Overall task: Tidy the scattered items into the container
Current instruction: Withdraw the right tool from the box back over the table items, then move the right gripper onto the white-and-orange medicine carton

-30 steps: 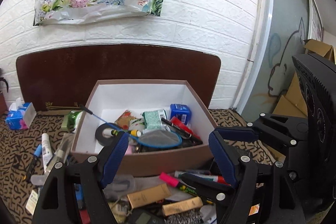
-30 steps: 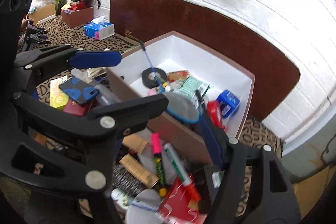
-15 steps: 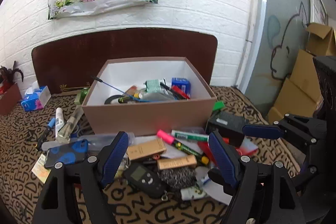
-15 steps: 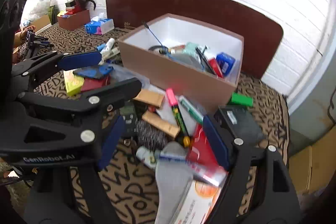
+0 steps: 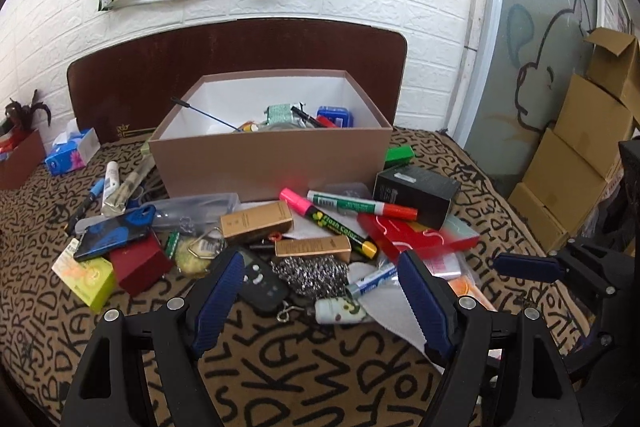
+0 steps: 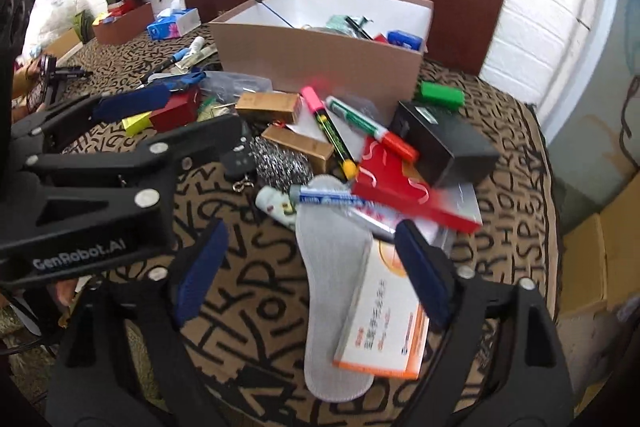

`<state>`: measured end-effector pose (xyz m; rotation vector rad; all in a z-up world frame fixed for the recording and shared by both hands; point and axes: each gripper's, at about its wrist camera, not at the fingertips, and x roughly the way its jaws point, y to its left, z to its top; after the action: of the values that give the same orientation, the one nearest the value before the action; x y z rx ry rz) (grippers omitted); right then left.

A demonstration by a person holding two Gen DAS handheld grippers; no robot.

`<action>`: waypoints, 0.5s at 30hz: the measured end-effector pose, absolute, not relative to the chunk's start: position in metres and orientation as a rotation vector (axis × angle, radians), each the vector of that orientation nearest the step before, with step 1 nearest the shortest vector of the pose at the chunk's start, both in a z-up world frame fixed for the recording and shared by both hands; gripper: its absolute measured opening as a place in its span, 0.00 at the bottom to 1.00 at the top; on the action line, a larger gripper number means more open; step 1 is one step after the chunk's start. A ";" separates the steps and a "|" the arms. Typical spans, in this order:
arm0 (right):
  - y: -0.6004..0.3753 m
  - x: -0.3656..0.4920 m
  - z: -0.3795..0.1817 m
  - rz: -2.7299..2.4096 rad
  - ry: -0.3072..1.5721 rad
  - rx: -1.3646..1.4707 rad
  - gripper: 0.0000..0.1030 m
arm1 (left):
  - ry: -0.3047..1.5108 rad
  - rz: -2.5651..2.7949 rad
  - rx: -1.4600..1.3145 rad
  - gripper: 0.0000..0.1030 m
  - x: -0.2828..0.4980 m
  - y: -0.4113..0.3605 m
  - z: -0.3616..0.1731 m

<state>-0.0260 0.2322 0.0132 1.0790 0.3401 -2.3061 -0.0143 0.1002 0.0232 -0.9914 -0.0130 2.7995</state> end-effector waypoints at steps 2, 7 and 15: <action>0.240 -0.022 0.012 -2.316 0.319 1.085 0.86 | 0.015 2.806 -1.000 0.78 -0.011 0.105 0.020; 0.255 -0.016 0.003 -2.360 0.352 1.124 0.86 | 0.012 2.803 -1.038 0.78 -0.004 0.111 0.008; 0.283 -0.013 -0.012 -2.380 0.376 1.182 0.86 | 0.062 2.765 -1.071 0.78 0.009 0.133 -0.011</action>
<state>-0.0133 0.2834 -0.0124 1.1818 0.3756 -2.3799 0.0086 0.1334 -0.0109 -1.0710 0.0618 2.7654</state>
